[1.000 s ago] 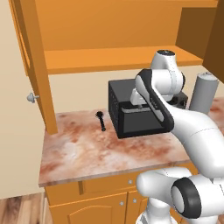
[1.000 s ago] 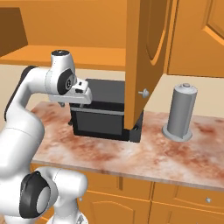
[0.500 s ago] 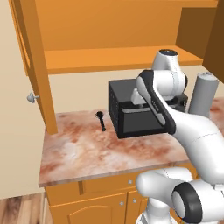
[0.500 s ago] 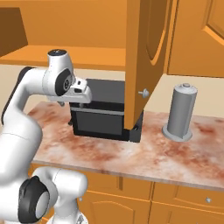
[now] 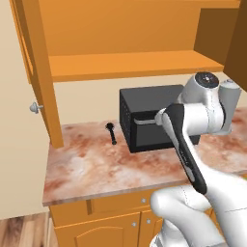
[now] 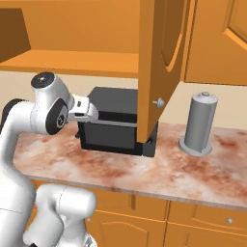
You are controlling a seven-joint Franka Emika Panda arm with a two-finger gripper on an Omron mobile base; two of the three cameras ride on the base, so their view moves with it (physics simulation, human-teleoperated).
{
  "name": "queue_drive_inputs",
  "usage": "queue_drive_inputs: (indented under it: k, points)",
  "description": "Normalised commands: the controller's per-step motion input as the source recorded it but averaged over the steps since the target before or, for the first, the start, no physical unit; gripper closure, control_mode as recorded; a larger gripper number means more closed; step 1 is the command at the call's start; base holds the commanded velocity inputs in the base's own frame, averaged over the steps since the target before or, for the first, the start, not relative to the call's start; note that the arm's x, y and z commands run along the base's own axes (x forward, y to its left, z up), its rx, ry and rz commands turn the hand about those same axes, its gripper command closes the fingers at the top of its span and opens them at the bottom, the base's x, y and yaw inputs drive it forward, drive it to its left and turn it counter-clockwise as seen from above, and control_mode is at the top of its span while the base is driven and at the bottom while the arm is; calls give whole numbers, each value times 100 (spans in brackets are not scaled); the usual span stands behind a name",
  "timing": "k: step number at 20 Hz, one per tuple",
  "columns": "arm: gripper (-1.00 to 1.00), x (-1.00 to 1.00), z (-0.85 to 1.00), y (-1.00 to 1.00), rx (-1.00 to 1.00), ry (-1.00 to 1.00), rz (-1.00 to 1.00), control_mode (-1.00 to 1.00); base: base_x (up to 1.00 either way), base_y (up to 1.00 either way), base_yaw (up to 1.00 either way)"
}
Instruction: Close all open cabinet doors.
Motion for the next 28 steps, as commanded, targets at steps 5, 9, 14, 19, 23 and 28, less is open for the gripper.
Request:
queue_drive_inputs:
  k: [5, 9, 14, 19, 23, 28]
  points:
    - [-100, -37, 0, -31, -2, -28, 0, -100, 0, 0, 0]
    - [-100, -55, 0, -47, 0, -27, -1, -100, 0, 0, 0]
    - [-100, -70, 0, -57, 0, -25, -2, -100, 0, 0, 0]
    - [-100, -86, -3, -56, 0, -25, -4, -100, 0, 0, 0]
    - [-100, -89, -17, -28, 0, -21, 0, -100, 0, 0, 0]
    - [-100, -70, -14, -8, 0, -27, 0, -100, 0, 0, 0]
